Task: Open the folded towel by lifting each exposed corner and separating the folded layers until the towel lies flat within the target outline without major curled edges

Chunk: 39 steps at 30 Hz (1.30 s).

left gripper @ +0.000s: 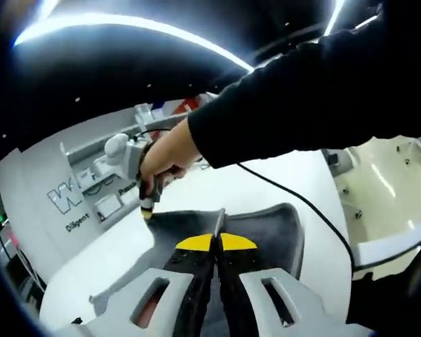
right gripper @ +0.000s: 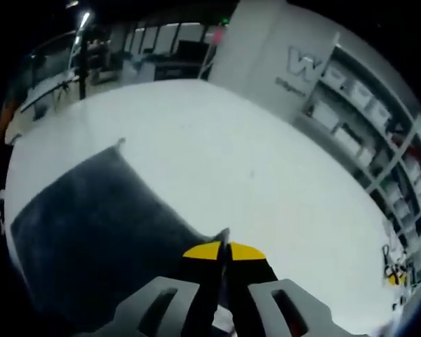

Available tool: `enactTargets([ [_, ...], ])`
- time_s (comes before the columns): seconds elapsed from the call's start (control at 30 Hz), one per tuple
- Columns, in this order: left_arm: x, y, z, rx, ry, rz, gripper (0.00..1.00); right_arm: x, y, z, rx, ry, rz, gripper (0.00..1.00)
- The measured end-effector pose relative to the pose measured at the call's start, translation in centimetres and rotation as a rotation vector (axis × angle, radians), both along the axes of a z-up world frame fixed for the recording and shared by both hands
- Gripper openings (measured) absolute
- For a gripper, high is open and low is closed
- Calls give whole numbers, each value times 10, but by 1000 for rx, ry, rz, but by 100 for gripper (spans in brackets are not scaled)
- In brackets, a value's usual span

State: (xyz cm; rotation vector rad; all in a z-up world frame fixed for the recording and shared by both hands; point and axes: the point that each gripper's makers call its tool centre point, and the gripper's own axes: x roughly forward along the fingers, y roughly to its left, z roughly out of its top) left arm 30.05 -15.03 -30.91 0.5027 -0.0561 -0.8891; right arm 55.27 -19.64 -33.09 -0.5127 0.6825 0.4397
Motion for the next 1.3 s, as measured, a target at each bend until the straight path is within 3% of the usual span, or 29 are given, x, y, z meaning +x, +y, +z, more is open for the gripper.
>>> enactTargets([
  [0.47,-2,31,14,-69,3,38,1,2,33,30,-84,-17,1,0],
  [0.97,-8,64,7,-126,70,71,1,17,62,34,-120,14,-20,0],
  [1.3,-13,95,17,-196,68,97,1,18,107,35,-129,38,9,0],
])
